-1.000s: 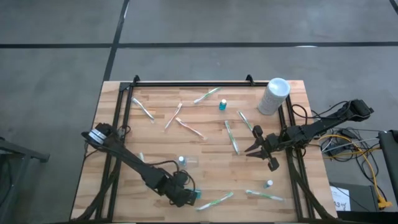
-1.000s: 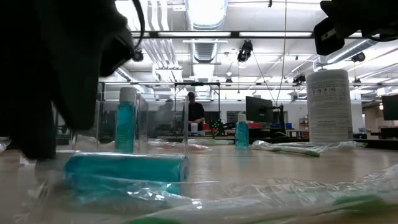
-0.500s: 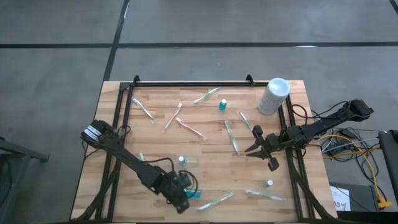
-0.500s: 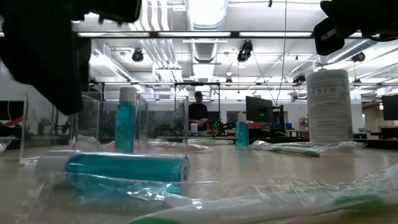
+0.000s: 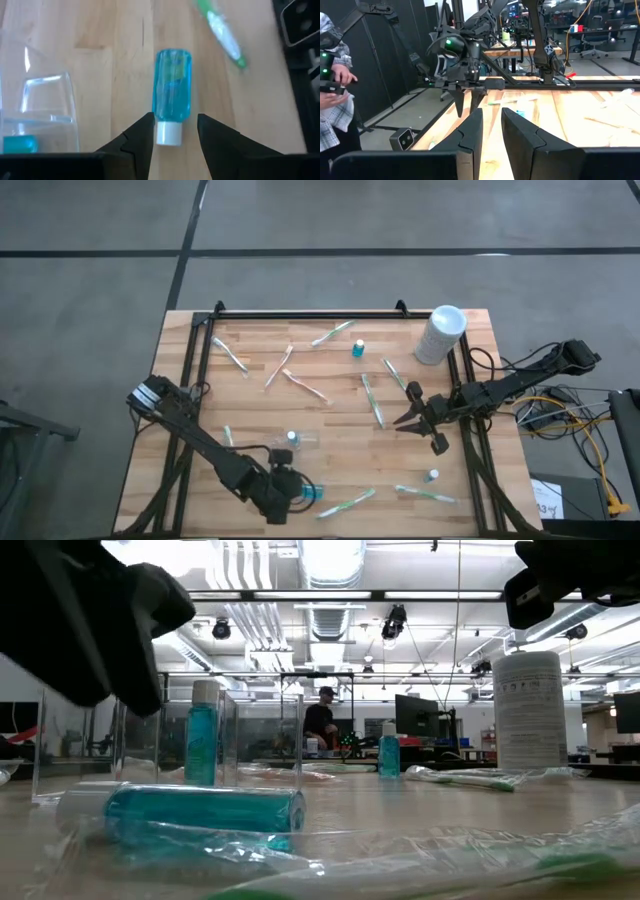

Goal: Pick & Place toothbrushing station
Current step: Put the blue mouthwash into the transparent organizer

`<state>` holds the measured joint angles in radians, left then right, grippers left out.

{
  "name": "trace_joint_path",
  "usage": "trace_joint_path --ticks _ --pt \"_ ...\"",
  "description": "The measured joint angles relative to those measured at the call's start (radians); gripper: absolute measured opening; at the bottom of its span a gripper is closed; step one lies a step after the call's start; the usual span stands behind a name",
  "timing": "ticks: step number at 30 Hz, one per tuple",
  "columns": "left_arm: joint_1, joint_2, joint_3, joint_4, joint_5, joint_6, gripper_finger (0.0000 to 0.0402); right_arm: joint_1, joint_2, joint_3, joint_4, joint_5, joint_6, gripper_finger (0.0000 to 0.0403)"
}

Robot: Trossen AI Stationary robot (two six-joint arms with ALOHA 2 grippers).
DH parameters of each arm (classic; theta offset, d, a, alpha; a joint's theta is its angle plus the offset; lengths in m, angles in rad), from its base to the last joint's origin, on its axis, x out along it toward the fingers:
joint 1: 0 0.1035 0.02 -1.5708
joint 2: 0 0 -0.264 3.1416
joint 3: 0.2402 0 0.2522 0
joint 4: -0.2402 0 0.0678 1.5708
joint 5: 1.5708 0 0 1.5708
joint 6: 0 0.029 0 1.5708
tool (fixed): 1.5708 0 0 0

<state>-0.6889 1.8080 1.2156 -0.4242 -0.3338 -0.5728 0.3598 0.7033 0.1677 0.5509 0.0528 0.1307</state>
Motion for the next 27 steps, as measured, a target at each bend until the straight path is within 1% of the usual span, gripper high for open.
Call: trace_joint_path --ticks 2,4,8,10,13,27 --pt "-0.001 0.000 -0.027 0.018 -0.001 -0.031 0.0161 0.000 0.000 0.000 0.000 0.000 0.000 0.0068" --pt "-0.003 0.001 -0.067 0.073 -0.001 -0.057 0.0170 0.000 0.000 0.000 0.000 0.000 0.000 0.0068" --pt "-0.008 0.002 -0.133 0.211 0.006 -0.017 0.0195 0.000 0.000 0.000 0.000 0.000 0.000 0.0068" --pt "-0.008 0.002 -0.144 0.218 0.013 0.017 0.0204 0.000 0.000 0.000 0.000 0.000 0.000 0.0068" --pt "-0.008 0.002 -0.155 0.225 0.018 0.026 0.0210 0.000 0.000 0.000 0.000 0.000 0.000 0.0068" --pt "-0.003 0.002 -0.191 0.272 0.008 0.030 0.0209 0.000 0.000 0.000 0.000 0.000 0.000 0.0068"
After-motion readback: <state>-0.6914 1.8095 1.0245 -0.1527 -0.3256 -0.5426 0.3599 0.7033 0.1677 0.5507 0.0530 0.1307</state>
